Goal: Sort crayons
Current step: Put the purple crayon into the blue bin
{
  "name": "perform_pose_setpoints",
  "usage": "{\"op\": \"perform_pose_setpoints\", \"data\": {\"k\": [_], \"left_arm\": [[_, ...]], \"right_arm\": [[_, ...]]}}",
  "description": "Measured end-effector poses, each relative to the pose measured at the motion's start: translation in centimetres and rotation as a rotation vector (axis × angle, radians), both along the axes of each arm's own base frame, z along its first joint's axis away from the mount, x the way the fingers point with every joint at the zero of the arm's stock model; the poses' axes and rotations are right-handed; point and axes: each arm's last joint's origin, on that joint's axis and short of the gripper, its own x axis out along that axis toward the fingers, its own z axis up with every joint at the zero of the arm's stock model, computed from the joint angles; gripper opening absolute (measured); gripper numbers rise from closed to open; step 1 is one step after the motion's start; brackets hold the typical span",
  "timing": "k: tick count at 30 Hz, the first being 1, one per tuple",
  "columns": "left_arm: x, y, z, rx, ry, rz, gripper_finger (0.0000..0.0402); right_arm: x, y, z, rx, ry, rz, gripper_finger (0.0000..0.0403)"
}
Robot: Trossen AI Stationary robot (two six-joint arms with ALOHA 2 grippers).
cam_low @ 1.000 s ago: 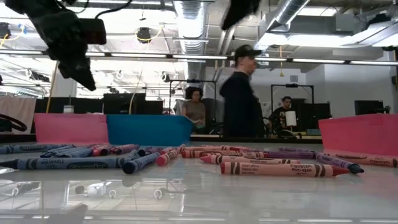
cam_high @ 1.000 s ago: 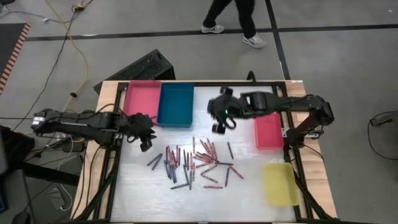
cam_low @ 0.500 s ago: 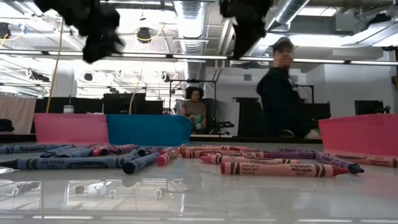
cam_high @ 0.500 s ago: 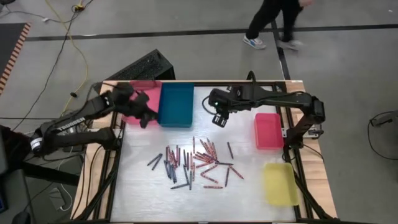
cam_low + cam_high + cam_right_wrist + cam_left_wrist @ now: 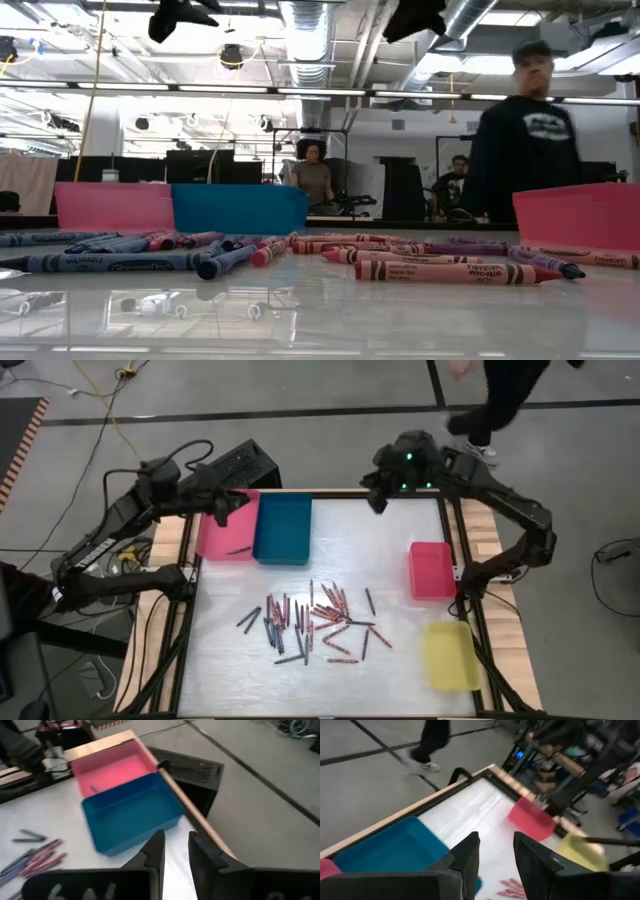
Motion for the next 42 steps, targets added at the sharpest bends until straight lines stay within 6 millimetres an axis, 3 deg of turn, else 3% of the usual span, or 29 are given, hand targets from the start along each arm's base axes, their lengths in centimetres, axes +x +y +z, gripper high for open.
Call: {"op": "perform_pose_setpoints", "data": {"k": [5, 12, 17, 22, 26, 30, 35, 42], "left_arm": [[0.6, 2.4, -0.2, 0.035, -0.002, 0.021, 0.0110], [0.1, 6.3, -0.9, -0.021, -0.049, -0.019, 0.0110], [0.3, 8.2, -1.9, -0.056, -0.029, -0.024, 0.0110], [0.7, 8.6, -2.0, -0.041, -0.053, -0.108, 0.0110], [1.0, 8.0, -1.8, -0.036, -0.062, -0.175, 0.0110], [1.3, 7.1, -1.9, -0.047, -0.047, -0.211, 0.0110], [2.1, 6.2, -2.4, -0.109, -0.017, -0.252, 0.0110], [2.8, 4.4, -2.8, -0.266, 0.003, -0.312, 0.0110]], "right_arm": [[-0.2, -2.9, 0.3, -0.016, -0.092, -0.006, 0.0081], [0.8, -6.4, 0.3, -0.120, -0.204, 0.147, 0.0081], [1.4, -9.2, -1.2, -0.086, -0.207, 0.162, 0.0081], [1.8, -9.6, -3.1, 0.041, -0.142, 0.216, 0.0081], [1.5, -8.1, -5.0, 0.251, 0.022, 0.162, 0.0081], [1.0, -5.0, -7.1, 0.477, 0.304, 0.013, 0.0081], [1.3, -0.4, -8.3, 0.516, 0.595, -0.129, 0.0081], [2.7, 5.1, -8.9, 0.561, 0.516, -0.164, 0.0081]]}}
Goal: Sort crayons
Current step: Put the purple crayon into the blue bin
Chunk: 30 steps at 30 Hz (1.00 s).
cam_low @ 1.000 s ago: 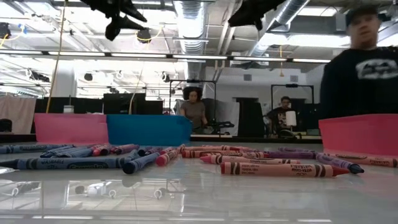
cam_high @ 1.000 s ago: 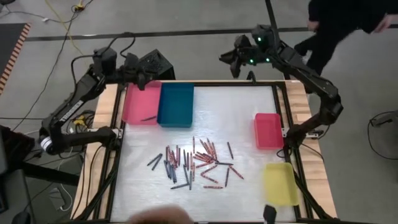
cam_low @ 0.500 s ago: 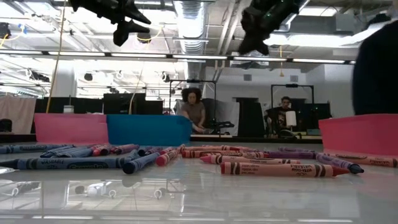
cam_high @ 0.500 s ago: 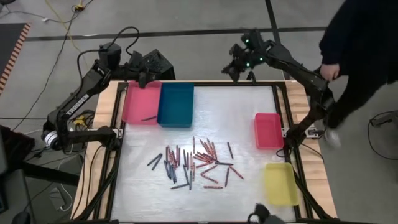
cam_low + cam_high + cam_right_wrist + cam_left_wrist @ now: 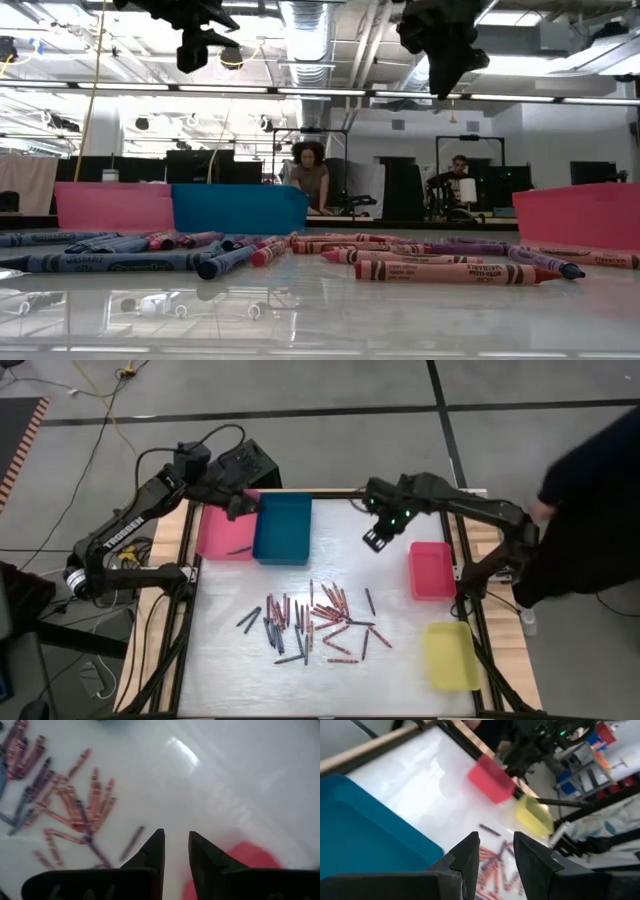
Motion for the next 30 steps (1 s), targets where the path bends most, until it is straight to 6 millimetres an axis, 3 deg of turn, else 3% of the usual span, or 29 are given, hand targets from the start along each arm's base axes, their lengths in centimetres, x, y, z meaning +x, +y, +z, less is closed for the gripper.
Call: {"op": "perform_pose_setpoints", "data": {"k": [7, 13, 19, 30], "left_arm": [[-1.6, -2.3, 1.4, 0.044, -0.053, -0.055, 0.0110], [-3.6, -4.3, 2.2, 0.081, -0.069, -0.043, 0.0110], [-4.3, -4.9, 2.7, 0.118, -0.082, 0.003, 0.0110], [-4.5, -5.1, 2.6, 0.086, -0.073, 0.009, 0.0110]], "right_arm": [[1.8, 3.6, -2.4, 0.076, -0.051, -0.123, 0.0096], [2.1, 6.2, -6.1, 0.139, 0.009, -0.176, 0.0162], [1.7, 8.0, -9.0, 0.142, 0.071, -0.217, 0.0219], [1.9, 10.0, -12.6, 0.149, 0.003, -0.221, 0.0214]]}}
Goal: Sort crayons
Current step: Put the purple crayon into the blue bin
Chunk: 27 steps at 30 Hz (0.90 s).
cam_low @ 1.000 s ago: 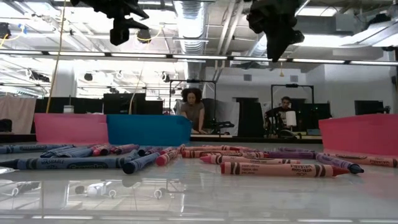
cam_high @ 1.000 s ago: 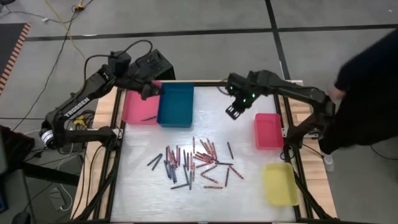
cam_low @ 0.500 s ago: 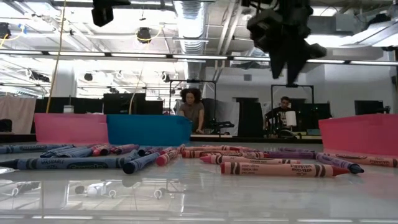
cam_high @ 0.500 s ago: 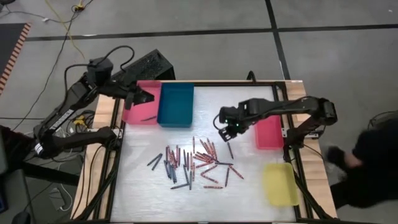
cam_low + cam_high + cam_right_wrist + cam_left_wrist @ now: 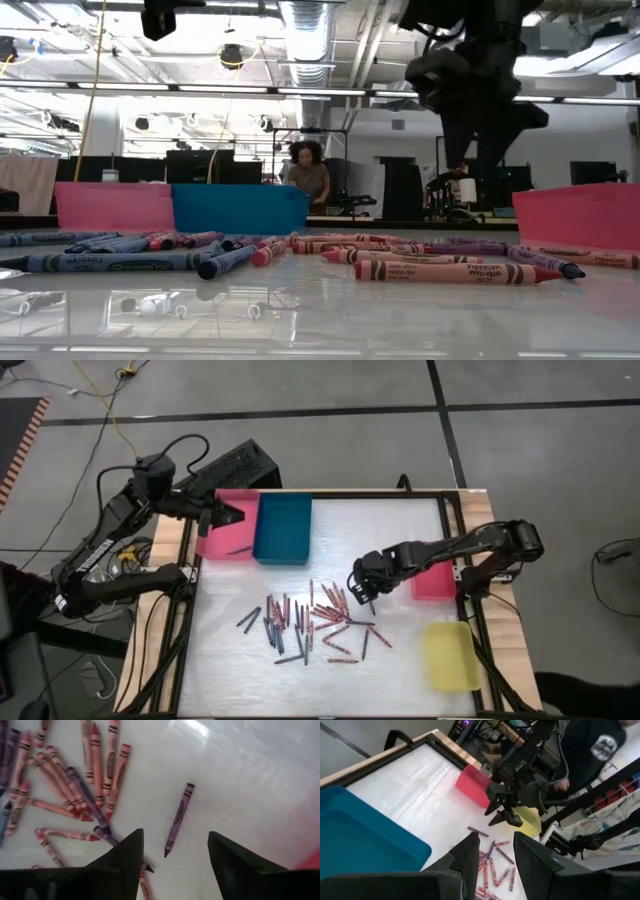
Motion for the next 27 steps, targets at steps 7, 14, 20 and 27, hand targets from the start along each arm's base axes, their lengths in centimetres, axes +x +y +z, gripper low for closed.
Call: {"op": "perform_pose_setpoints", "data": {"k": [7, 14, 20, 27], "left_arm": [[0.0, 0.0, -0.2, -0.017, 0.017, 0.001, 0.0110], [0.0, 0.0, -0.2, -0.019, 0.018, 0.001, 0.0110], [-0.1, -0.1, -0.3, -0.026, 0.024, 0.002, 0.0110], [-0.1, -0.1, -0.3, -0.031, 0.028, 0.000, 0.0110]], "right_arm": [[0.0, 0.8, -1.1, -0.073, 0.023, 0.017, 0.0212], [1.1, 1.8, -3.0, -0.086, 0.058, 0.055, 0.0212], [1.9, 2.6, -4.9, -0.067, 0.105, 0.085, 0.0212], [2.6, 3.0, -7.0, -0.029, 0.165, 0.131, 0.0210]]}}
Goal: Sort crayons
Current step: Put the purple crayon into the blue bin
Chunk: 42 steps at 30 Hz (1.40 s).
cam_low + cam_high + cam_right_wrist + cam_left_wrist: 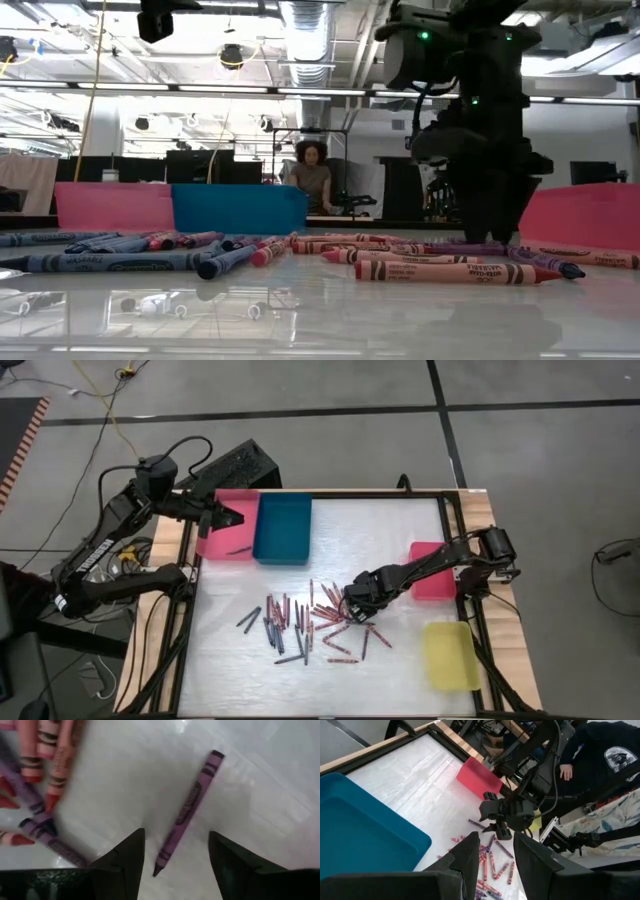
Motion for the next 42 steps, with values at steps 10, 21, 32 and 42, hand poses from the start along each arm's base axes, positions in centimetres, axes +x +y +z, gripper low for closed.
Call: {"op": "perform_pose_setpoints", "data": {"k": [10, 21, 32, 42], "left_arm": [[0.0, 0.0, -0.2, -0.011, 0.013, -0.001, 0.0110], [-0.2, -0.2, -0.6, -0.047, 0.056, 0.007, 0.0110], [-0.3, -0.3, -0.7, -0.041, 0.064, 0.004, 0.0110], [-0.7, -0.6, -0.7, -0.004, 0.074, 0.010, 0.0110]], "right_arm": [[0.4, -0.1, -1.3, 0.061, 0.042, -0.023, 0.0130], [0.5, -0.4, -1.3, 0.084, 0.044, -0.078, 0.0006], [2.3, -1.0, 1.0, 0.058, -0.011, -0.079, 0.0005], [5.4, -4.6, 6.3, -0.032, -0.182, -0.024, 0.0004]]}}
